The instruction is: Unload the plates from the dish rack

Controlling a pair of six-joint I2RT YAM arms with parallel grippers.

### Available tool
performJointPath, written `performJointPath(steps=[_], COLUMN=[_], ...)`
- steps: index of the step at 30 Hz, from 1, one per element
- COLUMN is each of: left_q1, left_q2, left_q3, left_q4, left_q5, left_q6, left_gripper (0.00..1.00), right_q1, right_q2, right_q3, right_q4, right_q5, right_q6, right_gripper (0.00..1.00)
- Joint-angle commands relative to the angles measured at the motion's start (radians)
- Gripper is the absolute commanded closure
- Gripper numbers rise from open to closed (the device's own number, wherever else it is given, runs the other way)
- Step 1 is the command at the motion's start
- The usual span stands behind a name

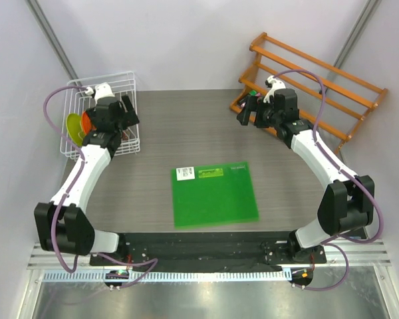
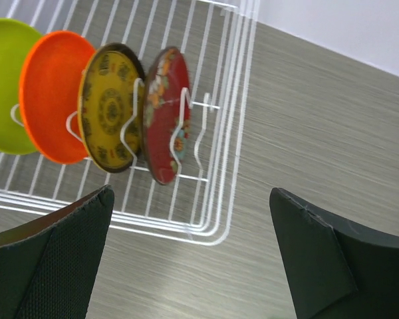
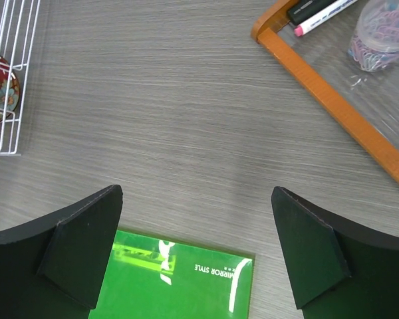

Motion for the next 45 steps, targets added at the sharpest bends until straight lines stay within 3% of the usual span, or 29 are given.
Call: performJointPath(steps=[1, 4, 8, 11, 25, 30, 45], left_q1=[0.001, 0.001, 0.001, 0.001, 0.003, 0.024, 0.081], left_q2=[0.064, 0.139, 0.256, 0.302, 0.44, 0.454, 0.477], left_q3=[0.064, 0.093, 0.156, 0.157, 0.194, 0.184, 0.17], left_q4=[0.096, 0.125, 0.084, 0.118, 0.17, 0.174, 0.15], left_q5=[-0.168, -0.195, -0.236, -0.263, -0.397, -0.362, -0.268], left_q6=[0.057, 0.074, 0.055, 0.042, 0.008, -0.027, -0.093], left_gripper=[0.01, 0.09, 0.1, 0.17, 0.25, 0.29, 0.71], right_q1=[0.004, 0.005, 0.005, 0.004, 0.004, 0.005, 0.004], right_q2=[-0.044, -0.042, -0.039, -0.042, -0.022, -0.007, 0.024], right_q3=[0.031, 0.017, -0.005, -0.018, -0.048, -0.045, -0.035], right_q4=[0.019, 0.021, 0.022, 0.03, 0.033, 0.033, 0.033], right_q5=[0.048, 0.05, 0.044, 0.019, 0.008, 0.001, -0.033], right_q6=[-0.005, -0.006, 0.003, 0.014, 0.017, 0.018, 0.023], right_gripper=[0.0, 0.04, 0.03, 0.03, 0.03, 0.04, 0.05])
